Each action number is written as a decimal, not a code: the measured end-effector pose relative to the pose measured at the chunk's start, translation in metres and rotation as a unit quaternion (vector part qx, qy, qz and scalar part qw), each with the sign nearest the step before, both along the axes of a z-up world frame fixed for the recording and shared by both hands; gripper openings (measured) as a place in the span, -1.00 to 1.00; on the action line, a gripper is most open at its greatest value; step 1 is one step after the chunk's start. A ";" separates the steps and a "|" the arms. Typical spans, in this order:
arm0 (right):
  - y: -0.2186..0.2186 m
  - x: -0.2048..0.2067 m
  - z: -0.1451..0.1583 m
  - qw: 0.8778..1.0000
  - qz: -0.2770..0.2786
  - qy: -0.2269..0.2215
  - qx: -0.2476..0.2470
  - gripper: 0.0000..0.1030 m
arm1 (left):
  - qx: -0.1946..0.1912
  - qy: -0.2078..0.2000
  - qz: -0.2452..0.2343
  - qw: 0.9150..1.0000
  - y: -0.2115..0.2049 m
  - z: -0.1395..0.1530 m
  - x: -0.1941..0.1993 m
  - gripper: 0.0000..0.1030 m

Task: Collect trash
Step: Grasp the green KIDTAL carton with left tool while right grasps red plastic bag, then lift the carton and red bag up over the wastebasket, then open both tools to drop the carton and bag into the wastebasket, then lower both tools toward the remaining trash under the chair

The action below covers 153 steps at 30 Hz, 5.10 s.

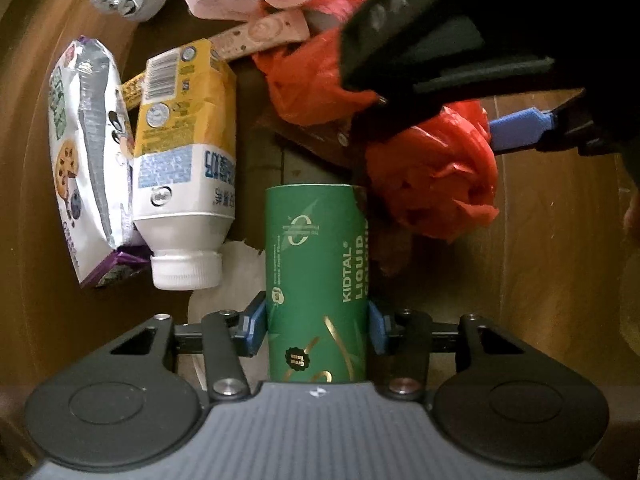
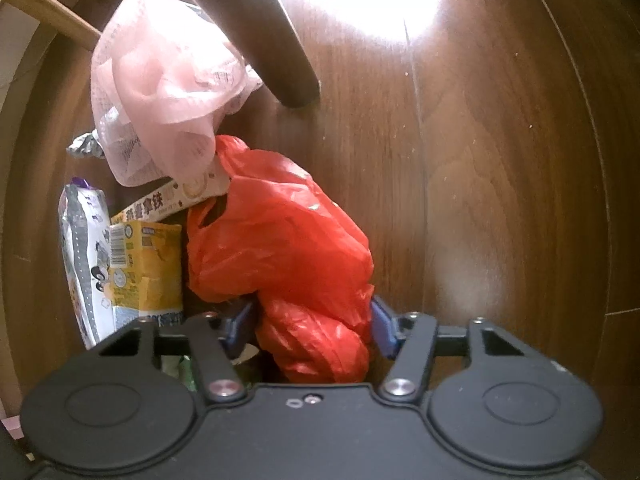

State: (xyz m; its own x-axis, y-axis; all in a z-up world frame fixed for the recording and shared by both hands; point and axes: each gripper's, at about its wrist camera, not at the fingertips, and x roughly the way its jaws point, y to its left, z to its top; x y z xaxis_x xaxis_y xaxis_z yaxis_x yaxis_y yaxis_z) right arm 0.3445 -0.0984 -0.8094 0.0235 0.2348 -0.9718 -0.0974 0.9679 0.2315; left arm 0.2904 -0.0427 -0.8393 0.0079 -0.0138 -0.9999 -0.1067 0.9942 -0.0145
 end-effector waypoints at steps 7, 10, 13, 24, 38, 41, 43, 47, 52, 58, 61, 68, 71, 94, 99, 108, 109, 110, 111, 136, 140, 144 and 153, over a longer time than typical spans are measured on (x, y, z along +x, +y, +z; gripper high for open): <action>-0.004 -0.010 0.034 1.000 -0.018 -0.024 -0.001 -0.11 | -0.007 -0.006 0.009 1.000 0.016 0.017 0.007 -0.06; -0.008 -0.017 0.058 0.999 -0.025 -0.035 0.003 -0.12 | -0.013 -0.005 0.017 1.000 0.022 0.031 0.006 -0.06; -0.012 -0.022 0.085 0.999 -0.028 -0.043 0.008 -0.12 | -0.011 -0.011 0.016 1.000 0.029 0.050 0.003 -0.06; -0.033 -0.023 0.211 0.997 -0.006 -0.071 0.022 -0.12 | -0.004 -0.015 0.039 0.999 0.043 0.149 -0.002 -0.06; -0.032 -0.022 0.435 0.990 0.064 -0.123 0.017 -0.12 | -0.018 -0.081 0.092 0.992 0.069 0.385 0.027 -0.05; -0.033 -0.019 0.474 0.989 0.063 -0.134 0.013 -0.12 | -0.020 -0.099 0.094 0.990 0.071 0.432 0.033 -0.05; -0.038 -0.018 0.502 0.988 0.061 -0.142 0.017 -0.12 | -0.024 -0.112 0.094 0.989 0.073 0.466 0.035 -0.06; -0.045 -0.020 0.554 0.984 0.061 -0.164 0.024 -0.12 | -0.028 -0.137 0.085 0.987 0.077 0.529 0.040 -0.05; -0.051 -0.013 0.610 0.981 0.067 -0.181 0.031 -0.12 | -0.023 -0.165 0.075 0.983 0.081 0.593 0.048 -0.05; -0.059 -0.005 0.660 0.976 0.058 -0.208 0.035 -0.12 | -0.038 -0.190 0.067 0.979 0.086 0.657 0.058 -0.05; -0.061 0.003 0.683 0.973 0.045 -0.222 0.037 -0.12 | -0.043 -0.204 0.065 0.976 0.088 0.679 0.061 -0.05; -0.056 0.022 0.741 0.960 0.042 -0.273 0.040 -0.12 | -0.047 -0.247 0.056 0.966 0.093 0.733 0.077 -0.05; -0.054 0.035 0.758 0.955 0.041 -0.290 0.039 -0.12 | -0.046 -0.270 0.054 0.960 0.100 0.759 0.085 -0.05; 0.003 0.158 0.772 0.943 0.058 -0.328 0.007 -0.12 | -0.018 -0.316 0.029 0.948 0.106 0.804 0.228 -0.05; 0.012 0.173 0.756 0.942 0.072 -0.328 0.005 -0.12 | -0.009 -0.296 0.030 0.955 0.104 0.784 0.253 -0.05; 0.013 0.191 0.721 0.951 0.089 -0.295 -0.004 -0.10 | -0.001 -0.274 0.018 0.962 0.098 0.754 0.282 -0.05; 0.014 0.191 0.718 0.951 0.093 -0.295 -0.005 -0.09 | 0.001 -0.270 0.015 0.963 0.096 0.752 0.285 -0.05; 0.015 0.190 0.716 0.950 0.098 -0.296 -0.006 -0.09 | 0.003 -0.267 0.011 0.964 0.095 0.750 0.288 -0.05; 0.015 0.190 0.714 0.950 0.103 -0.295 -0.007 -0.09 | 0.005 -0.262 0.008 0.965 0.093 0.747 0.290 -0.05; 0.009 0.169 0.716 0.944 0.123 -0.307 0.008 0.35 | -0.005 -0.238 -0.012 0.971 0.085 0.723 0.289 0.25; 0.008 0.158 0.726 0.943 0.127 -0.308 0.019 0.35 | -0.012 -0.244 -0.019 0.970 0.087 0.731 0.276 0.26; 0.006 0.144 0.734 0.940 0.134 -0.313 0.026 0.36 | -0.005 -0.255 -0.028 0.966 0.087 0.741 0.254 0.26; -0.005 0.109 0.745 0.937 0.137 -0.319 0.038 0.46 | -0.005 -0.269 -0.027 0.963 0.095 0.760 0.203 0.26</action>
